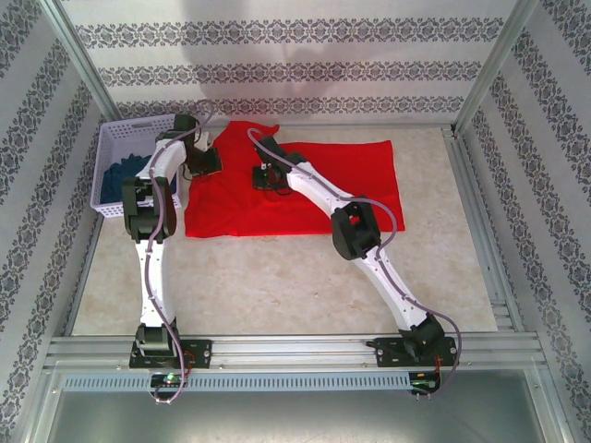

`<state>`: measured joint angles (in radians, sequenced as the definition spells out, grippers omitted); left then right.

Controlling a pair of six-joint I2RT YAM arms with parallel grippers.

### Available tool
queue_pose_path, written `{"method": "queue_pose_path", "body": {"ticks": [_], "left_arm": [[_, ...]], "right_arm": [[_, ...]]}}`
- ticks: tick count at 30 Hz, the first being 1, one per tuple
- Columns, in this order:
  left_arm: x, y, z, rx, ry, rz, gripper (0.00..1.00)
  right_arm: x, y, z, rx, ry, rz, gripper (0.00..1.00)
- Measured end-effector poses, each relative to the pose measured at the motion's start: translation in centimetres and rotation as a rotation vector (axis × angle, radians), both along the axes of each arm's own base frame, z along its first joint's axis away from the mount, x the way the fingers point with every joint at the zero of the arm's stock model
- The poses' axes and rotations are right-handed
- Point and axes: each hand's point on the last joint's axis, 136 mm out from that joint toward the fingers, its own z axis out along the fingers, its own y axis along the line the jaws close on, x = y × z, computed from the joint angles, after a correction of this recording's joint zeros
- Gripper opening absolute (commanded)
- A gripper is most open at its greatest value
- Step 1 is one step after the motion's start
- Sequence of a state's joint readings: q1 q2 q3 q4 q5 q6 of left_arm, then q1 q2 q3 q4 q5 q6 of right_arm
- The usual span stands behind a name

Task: Fold the inside-out t-shirt
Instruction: Smooth out the T-shirt at the center of the table.

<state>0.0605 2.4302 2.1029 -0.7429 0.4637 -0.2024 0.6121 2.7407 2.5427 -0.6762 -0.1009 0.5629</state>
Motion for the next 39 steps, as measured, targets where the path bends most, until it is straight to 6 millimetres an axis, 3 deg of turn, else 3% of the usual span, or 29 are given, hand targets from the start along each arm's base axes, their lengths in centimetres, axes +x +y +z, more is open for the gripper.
{"method": "queue_pose_path", "body": {"ticks": [7,11,17,22,28,31,35,37,39], "left_arm": [[1.1,0.2,0.8,0.003,-0.026,0.008,0.21],[2.0,0.4,1.0,0.016,-0.042,0.016,0.32],[1.9,0.8,1.4,0.032,-0.04,0.03,0.43],[-1.6,0.4,2.6,-0.002,-0.011,0.066,0.45],[-6.3,-0.7,6.6,-0.081,-0.091,0.123,0.47],[-9.2,-1.5,6.7,-0.122,-0.108,0.143,0.48],[-12.6,-2.7,3.8,-0.149,-0.053,0.153,0.48],[-14.1,-2.9,1.9,-0.151,-0.007,0.162,0.48],[-15.4,-2.9,0.4,-0.145,0.036,0.174,0.48]], "right_arm": [[0.2,-0.4,0.2,0.036,0.011,-0.005,0.29],[0.4,-0.7,0.2,0.053,0.019,-0.006,0.29],[1.1,-1.9,0.6,0.056,0.016,-0.027,0.29],[1.8,-3.3,0.7,0.058,0.023,-0.048,0.29],[1.3,-5.3,1.6,0.055,0.038,-0.027,0.31],[-1.1,-7.4,3.4,0.035,0.041,0.003,0.35],[-5.9,-12.2,6.7,0.013,0.031,0.021,0.38],[-8.2,-15.6,7.7,0.004,0.029,-0.004,0.39],[-10.3,-20.3,7.7,-0.008,0.044,-0.067,0.39]]}}
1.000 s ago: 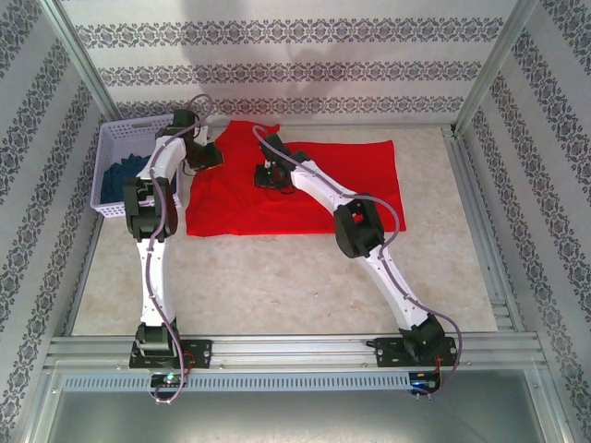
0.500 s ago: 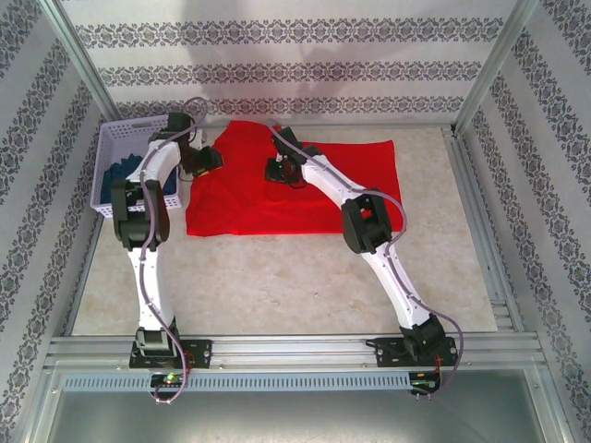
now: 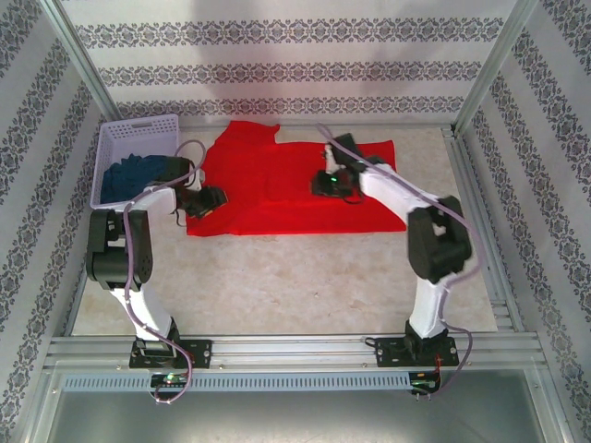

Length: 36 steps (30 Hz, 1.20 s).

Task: Fold the inside-out t-shirt
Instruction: Smooth out the T-shirt at the center of the table, then move the T-shirt to the center of the table.

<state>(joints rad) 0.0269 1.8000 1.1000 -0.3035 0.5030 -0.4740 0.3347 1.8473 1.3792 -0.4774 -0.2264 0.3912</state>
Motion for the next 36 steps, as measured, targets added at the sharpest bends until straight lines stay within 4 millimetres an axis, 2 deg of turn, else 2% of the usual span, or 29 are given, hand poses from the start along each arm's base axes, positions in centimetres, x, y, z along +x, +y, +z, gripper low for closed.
{"method": "queue_pose_path", "body": {"ticks": [4,6,8,12,15,20,25,30,32,34,36], "left_arm": [[-0.7,0.3,-0.9,0.014,0.023,0.013,0.49],[-0.8,0.5,-1.0,0.026,0.024,0.018,0.48],[-0.8,0.7,-1.0,0.037,0.025,0.024,0.48],[-0.9,1.1,-1.7,0.061,0.042,0.036,0.48],[-1.3,1.2,-2.6,0.073,0.066,0.038,0.48],[-2.6,0.2,-2.9,0.078,0.062,0.014,0.48],[-6.2,-1.2,-3.0,0.075,0.056,-0.011,0.48],[-11.7,-3.3,-3.0,0.075,0.089,-0.025,0.48],[-13.9,-4.0,-2.8,0.083,0.118,-0.033,0.49],[-15.4,-4.0,-2.4,0.096,0.144,-0.025,0.49],[-15.4,-3.4,-1.4,0.128,0.136,-0.005,0.53]], "right_arm": [[-2.8,-8.1,-2.9,-0.028,0.088,-0.159,0.39],[-3.6,-10.6,-4.8,-0.044,0.146,-0.217,0.37],[-3.9,-11.7,-6.3,-0.053,0.195,-0.244,0.36],[-4.4,-13.7,-8.7,-0.075,0.283,-0.29,0.33],[-4.6,-14.9,-8.4,-0.09,0.298,-0.319,0.31],[-6.8,-16.6,-8.8,-0.097,0.357,-0.362,0.3],[-10.8,-17.7,-9.0,-0.123,0.399,-0.397,0.29],[-16.2,-18.9,-9.0,-0.153,0.442,-0.465,0.3],[-18.1,-19.1,-8.8,-0.168,0.454,-0.491,0.33],[-18.8,-19.3,-8.0,-0.173,0.436,-0.516,0.38],[-17.9,-19.3,-6.7,-0.176,0.361,-0.52,0.43]]}}
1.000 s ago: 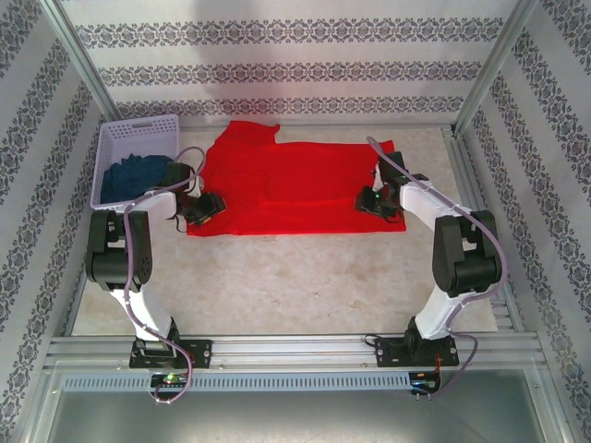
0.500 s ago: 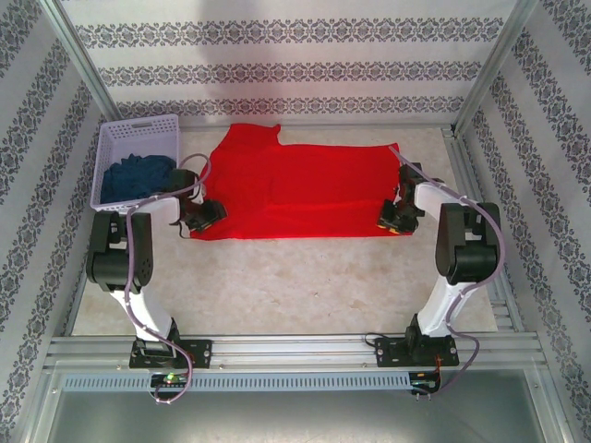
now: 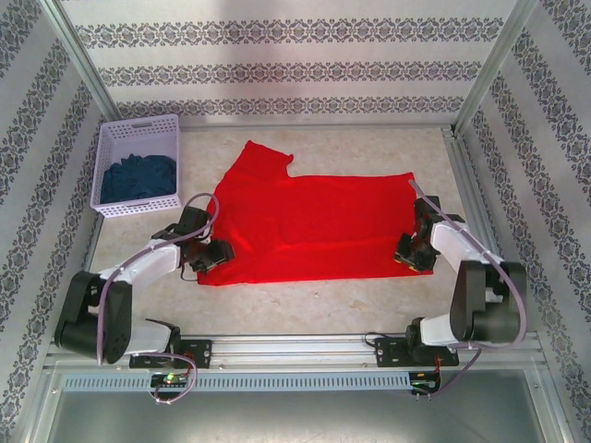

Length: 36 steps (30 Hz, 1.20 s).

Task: Fold the inside-out t-shirt
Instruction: Move the T-shirt to the center of the table, then fold the T-shirt at the center of the table.

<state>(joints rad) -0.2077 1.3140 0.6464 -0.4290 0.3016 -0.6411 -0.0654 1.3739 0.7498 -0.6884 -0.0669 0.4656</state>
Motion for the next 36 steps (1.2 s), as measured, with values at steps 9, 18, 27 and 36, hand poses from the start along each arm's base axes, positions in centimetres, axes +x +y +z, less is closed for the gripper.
{"method": "queue_pose_path", "body": {"ticks": [9,18,27,36], "left_arm": [[18.5,0.6,9.8,0.042,-0.343,-0.015,0.64],[34.2,1.0,6.3,0.111,-0.408,-0.16,0.67],[39.0,0.2,0.1,0.143,-0.34,-0.228,0.69],[39.6,-1.8,-0.5,0.234,-0.365,-0.267,0.62]], "right_arm": [[13.4,0.8,7.6,-0.052,-0.406,0.093,0.6],[19.4,-1.0,6.9,-0.056,-0.478,0.053,0.65],[20.0,-0.3,6.3,-0.017,-0.474,0.066,0.64],[20.0,0.5,6.5,0.031,-0.48,0.074,0.64]]}}
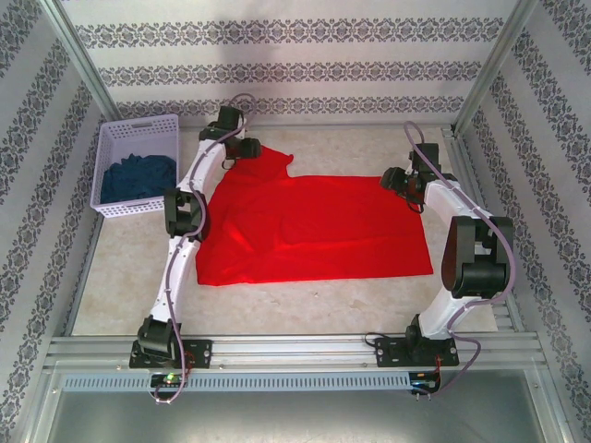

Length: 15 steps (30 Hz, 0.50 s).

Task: Fold the inside-out t-shirt
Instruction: Fold the T-shirt at the center of the table.

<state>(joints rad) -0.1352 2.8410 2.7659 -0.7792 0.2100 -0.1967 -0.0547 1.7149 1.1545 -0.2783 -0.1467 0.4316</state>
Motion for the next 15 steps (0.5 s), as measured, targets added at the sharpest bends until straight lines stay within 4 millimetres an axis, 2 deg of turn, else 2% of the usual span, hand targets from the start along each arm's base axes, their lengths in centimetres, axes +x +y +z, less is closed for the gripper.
{"method": "queue_pose_path", "body": {"ticks": [6,15], "left_arm": [[-0.1,0.2,-0.3,0.018,0.008,0.0,0.48],[-0.1,0.9,-0.5,0.038,0.011,0.009,0.09]], "right_arm": [[0.0,0.1,0.0,0.007,0.005,-0.003,0.64],[2.5,-0.3,0.3,0.002,0.009,-0.009,0.64]]}}
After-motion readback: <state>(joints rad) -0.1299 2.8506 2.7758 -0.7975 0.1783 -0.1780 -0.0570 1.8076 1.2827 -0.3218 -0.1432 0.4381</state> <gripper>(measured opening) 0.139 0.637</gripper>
